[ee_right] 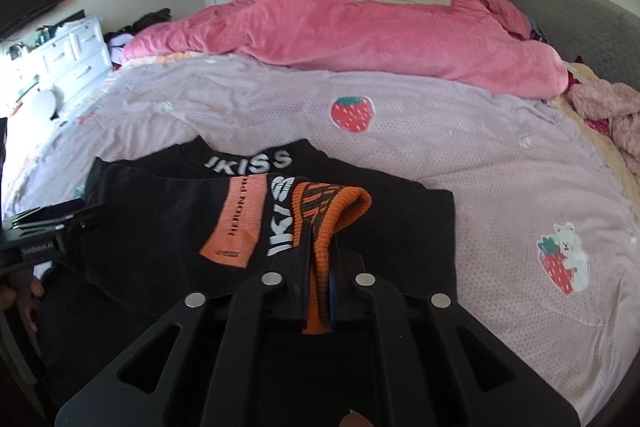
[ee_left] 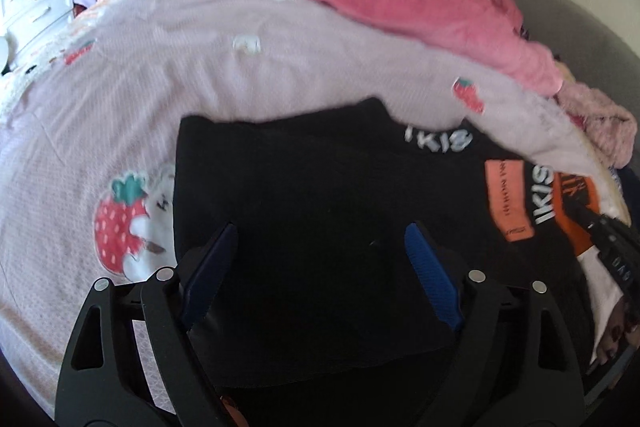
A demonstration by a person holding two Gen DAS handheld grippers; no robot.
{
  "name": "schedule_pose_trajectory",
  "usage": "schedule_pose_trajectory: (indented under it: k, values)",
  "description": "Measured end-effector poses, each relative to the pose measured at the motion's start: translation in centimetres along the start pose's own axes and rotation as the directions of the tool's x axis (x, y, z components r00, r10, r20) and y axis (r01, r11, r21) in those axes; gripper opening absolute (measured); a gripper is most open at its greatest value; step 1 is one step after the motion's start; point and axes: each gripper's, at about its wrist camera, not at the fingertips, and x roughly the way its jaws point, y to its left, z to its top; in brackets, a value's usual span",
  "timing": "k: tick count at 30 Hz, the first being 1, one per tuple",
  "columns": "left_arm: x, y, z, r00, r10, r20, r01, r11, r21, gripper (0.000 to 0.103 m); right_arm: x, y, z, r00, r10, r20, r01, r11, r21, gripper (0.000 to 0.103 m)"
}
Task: Fold small clothes
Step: 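Lower the cuff onto the shirt body and open the right gripper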
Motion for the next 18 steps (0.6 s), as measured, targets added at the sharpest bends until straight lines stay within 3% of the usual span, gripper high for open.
schedule_pose_trajectory:
  k: [4,10,14,18]
  values:
    - [0.8,0.3,-0.5,0.999,0.012,-0.031,-0.011,1.000,0.017,0.078,0.6,-2.3,-0.5,0.997,-0.062,-0.035,0.064,0.996,0.064,0.012]
    - [-2.0,1.3,0.0,0.999,-0.021,0.036,0.022,1.000,-0.022,0.078,-1.7,-4.8,-0.5,0.999,0.000,0.034,-0.005,0.988,0.153,0.017]
    - [-4.5,0.8,0.3,0.992,-0.012,0.124,0.011,1.000,0.011,0.063,-2.3,-3.0,-0.4,0.997,0.070,0.044,-0.075,0.991,0.107,0.018]
    - [-4.7,-0.8,-0.2,0.992,-0.075,0.104,0.071,0.997,0.039,0.060,-2.1,0.2,-0.6,0.992,0.127,0.029,-0.127,0.992,0.010,0.020]
